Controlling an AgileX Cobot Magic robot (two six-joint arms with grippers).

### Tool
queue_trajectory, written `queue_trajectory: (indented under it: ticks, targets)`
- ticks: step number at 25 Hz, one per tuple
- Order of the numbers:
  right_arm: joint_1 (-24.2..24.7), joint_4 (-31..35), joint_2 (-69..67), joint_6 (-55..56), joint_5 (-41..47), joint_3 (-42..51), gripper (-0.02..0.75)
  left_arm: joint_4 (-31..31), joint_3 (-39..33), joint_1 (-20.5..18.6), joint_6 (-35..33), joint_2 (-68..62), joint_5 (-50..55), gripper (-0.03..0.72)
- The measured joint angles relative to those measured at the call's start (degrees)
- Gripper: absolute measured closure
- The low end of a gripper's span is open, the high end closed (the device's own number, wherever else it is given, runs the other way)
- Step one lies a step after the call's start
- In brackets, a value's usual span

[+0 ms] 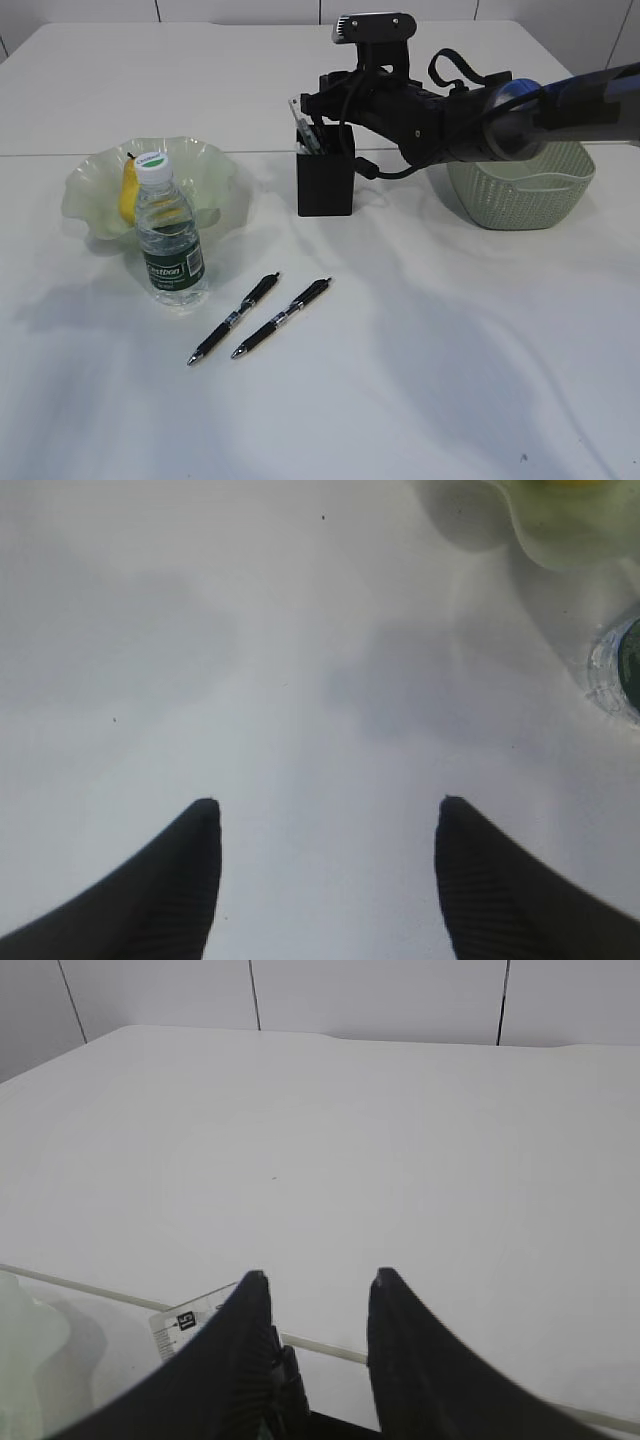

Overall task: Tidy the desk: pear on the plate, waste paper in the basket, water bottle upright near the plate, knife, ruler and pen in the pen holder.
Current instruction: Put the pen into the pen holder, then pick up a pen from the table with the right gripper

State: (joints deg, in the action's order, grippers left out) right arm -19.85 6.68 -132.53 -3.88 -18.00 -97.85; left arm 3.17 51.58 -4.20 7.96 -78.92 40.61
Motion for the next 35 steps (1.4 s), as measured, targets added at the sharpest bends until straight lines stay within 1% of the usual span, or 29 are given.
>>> queue_trajectory:
  ticks: [5,7,12,15,21,25,31,35]
  targets:
    - [0.00,0.00,0.45,0.00,0.43,0.00,0.477,0.00,0.00,0.00,0.00,0.00,0.00,0.214]
    - [0.00,0.00,1.80,0.00,3.12,0.00,0.475,0.00,0.00,0.00,0.00,0.00,0.00,0.214]
    - [0.00,0.00,8.05,0.00,14.19,0.00,0.475,0.00,0.00,0.00,0.00,0.00,0.00,0.214]
    - [0.00,0.00,12.94,0.00,22.68,0.00,0.475,0.00,0.00,0.00,0.00,0.00,0.00,0.214]
    - [0.00,4.66,23.23,0.09,40.50,0.00,0.475,0.00,0.00,0.00,0.00,0.00,0.00,0.214]
    - [-0.12,5.72,28.18,0.09,50.61,0.00,0.475,0.00,0.00,0.00,0.00,0.00,0.00,0.214]
    - [-1.35,6.33,30.72,0.44,62.22,0.00,0.475,0.00,0.00,0.00,0.00,0.00,0.24,0.214]
    - [-3.82,6.25,30.76,5.91,66.35,0.00,0.475,0.00,0.00,0.00,0.00,0.00,0.43,0.214]
